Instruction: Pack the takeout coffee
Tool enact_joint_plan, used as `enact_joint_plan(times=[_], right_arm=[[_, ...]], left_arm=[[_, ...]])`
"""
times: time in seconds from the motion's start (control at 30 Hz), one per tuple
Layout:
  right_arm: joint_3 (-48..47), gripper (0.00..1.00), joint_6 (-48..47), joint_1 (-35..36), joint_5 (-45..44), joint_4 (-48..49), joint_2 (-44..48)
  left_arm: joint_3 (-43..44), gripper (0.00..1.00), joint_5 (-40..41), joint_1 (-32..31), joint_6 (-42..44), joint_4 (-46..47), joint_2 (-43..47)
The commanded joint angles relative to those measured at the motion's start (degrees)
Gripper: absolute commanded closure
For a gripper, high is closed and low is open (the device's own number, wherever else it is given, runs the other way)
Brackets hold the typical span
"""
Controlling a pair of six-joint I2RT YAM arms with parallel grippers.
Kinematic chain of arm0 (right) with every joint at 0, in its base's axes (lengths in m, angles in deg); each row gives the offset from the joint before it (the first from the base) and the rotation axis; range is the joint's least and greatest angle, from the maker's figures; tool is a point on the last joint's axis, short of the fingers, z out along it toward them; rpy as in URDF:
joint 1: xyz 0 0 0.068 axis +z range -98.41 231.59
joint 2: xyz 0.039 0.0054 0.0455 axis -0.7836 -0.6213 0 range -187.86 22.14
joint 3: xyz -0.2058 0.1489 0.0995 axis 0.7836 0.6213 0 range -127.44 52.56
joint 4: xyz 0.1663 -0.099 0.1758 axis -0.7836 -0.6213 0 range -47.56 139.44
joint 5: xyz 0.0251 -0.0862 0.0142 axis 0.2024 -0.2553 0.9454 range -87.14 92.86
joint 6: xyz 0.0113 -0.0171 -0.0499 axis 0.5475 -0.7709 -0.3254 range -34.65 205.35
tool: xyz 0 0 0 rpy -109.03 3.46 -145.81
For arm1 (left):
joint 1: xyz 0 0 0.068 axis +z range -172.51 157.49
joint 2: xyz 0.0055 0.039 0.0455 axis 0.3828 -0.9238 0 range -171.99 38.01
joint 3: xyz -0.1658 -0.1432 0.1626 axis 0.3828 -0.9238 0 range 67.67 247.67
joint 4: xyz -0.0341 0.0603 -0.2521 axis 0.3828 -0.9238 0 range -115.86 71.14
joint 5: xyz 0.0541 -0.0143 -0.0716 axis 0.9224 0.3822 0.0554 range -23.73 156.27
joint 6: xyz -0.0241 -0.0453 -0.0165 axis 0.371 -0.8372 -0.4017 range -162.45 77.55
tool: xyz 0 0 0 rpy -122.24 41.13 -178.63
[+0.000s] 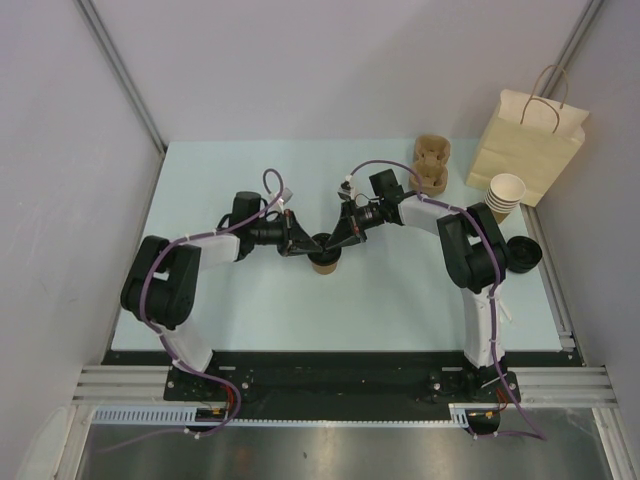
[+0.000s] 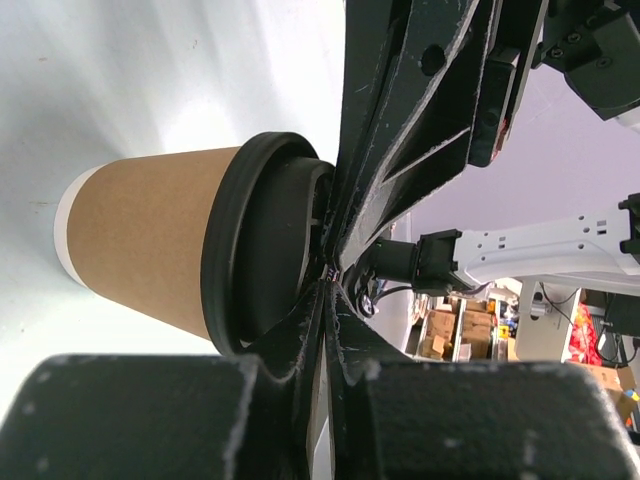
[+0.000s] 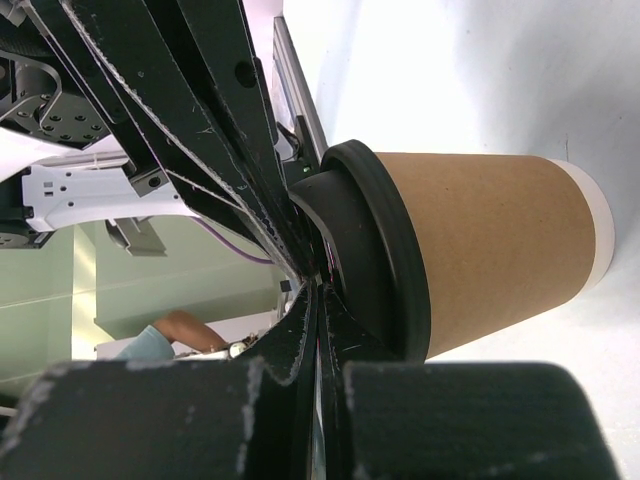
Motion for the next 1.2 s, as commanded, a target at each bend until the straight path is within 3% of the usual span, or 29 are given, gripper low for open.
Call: enact_joint_plan(times=[0.0,0.4,0.5,0.63,0.8,1.17], right_arm=[[3.40,1.00,-7.44,-1.58,-18.65,-5.42,-6.96],[3.40,1.00,-7.53,-1.75,-19.88,-5.69,-7.49],[3.31,1.00,-7.62,-1.49,-19.10,-4.99,-6.88],[3.31,1.00,-8.24,-0.26,-16.90,-4.20,-4.07],[3.31,1.00,-3.67,1.32,-12.24,0.98,-0.46],[3.40,1.00,9.16,1.15,-6.88,10.66,4.90]], left_arm=[[-2.06,0.92,15.47,0.85,7.25,-7.72,-6.03],[-1.97,0.92,15.47,0.94,7.33,-8.34,-9.81],[-2.23,0.91,13.02,1.03,6.98,-5.71,-9.29],[-3.64,0.87,7.39,0.59,2.61,4.72,-5.34],[-3.29,0.84,3.25,-0.20,-1.27,9.76,0.29],[-3.46,0.82,0.44,-0.20,-1.89,9.24,7.41]])
